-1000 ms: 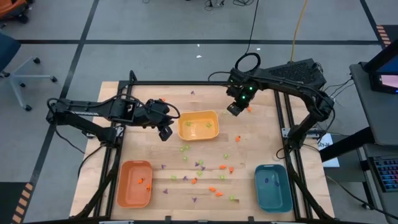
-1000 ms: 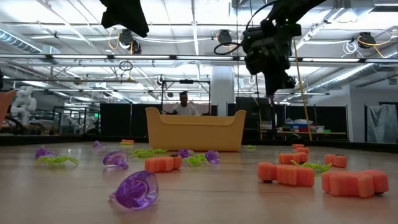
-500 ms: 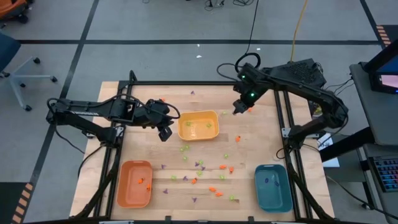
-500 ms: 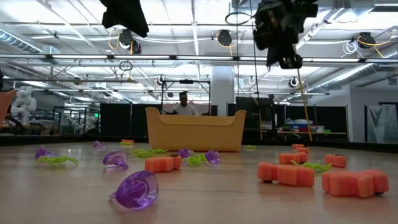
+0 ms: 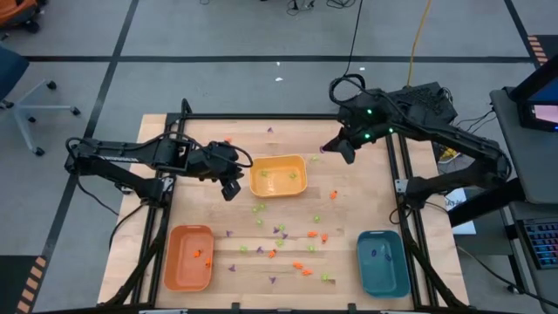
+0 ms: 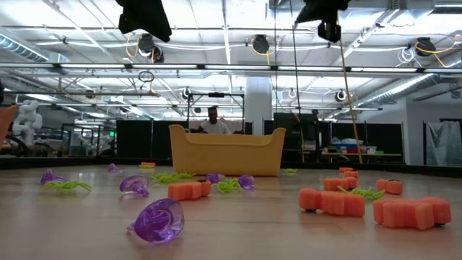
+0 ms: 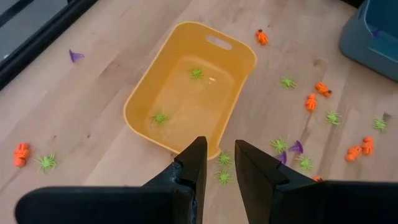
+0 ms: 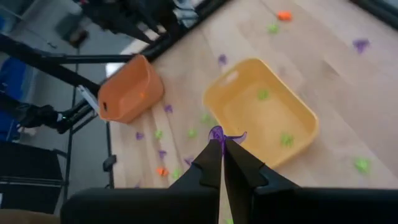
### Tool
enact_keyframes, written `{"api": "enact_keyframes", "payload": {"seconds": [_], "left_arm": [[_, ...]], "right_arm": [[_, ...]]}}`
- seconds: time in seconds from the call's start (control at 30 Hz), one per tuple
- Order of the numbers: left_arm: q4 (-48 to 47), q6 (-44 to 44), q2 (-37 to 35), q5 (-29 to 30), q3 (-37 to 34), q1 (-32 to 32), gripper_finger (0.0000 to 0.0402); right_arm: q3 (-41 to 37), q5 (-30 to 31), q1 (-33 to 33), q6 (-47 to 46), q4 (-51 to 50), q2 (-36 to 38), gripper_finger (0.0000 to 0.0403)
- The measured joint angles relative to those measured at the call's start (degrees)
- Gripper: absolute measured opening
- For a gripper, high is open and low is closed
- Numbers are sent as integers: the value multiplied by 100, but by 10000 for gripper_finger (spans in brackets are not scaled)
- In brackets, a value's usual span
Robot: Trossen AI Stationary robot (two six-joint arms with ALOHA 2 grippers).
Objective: Sort Halloween decoration
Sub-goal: Put the violet witch hat toy into the blue bin
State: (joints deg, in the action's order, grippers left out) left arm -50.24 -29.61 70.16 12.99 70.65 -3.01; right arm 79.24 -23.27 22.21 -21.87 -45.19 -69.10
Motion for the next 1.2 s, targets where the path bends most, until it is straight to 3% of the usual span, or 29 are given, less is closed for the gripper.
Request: {"api": "enact_keyframes", "payload": {"seconds": [0.2,0.7,1.0,1.2], "left_arm": [[0,-7,0,-364,0,0,81],[0,2,1,-835,0,-53,81],[-2,154,0,-837,0,-125,81],[0,190,-1,-837,0,-127,81]], "right_arm": [[0,426,-610,-136,351,134,0],[0,2636,-2315,-865,470,155,0],[0,2962,-2726,-910,469,155,0],[0,2955,-2738,-306,523,155,0]]}}
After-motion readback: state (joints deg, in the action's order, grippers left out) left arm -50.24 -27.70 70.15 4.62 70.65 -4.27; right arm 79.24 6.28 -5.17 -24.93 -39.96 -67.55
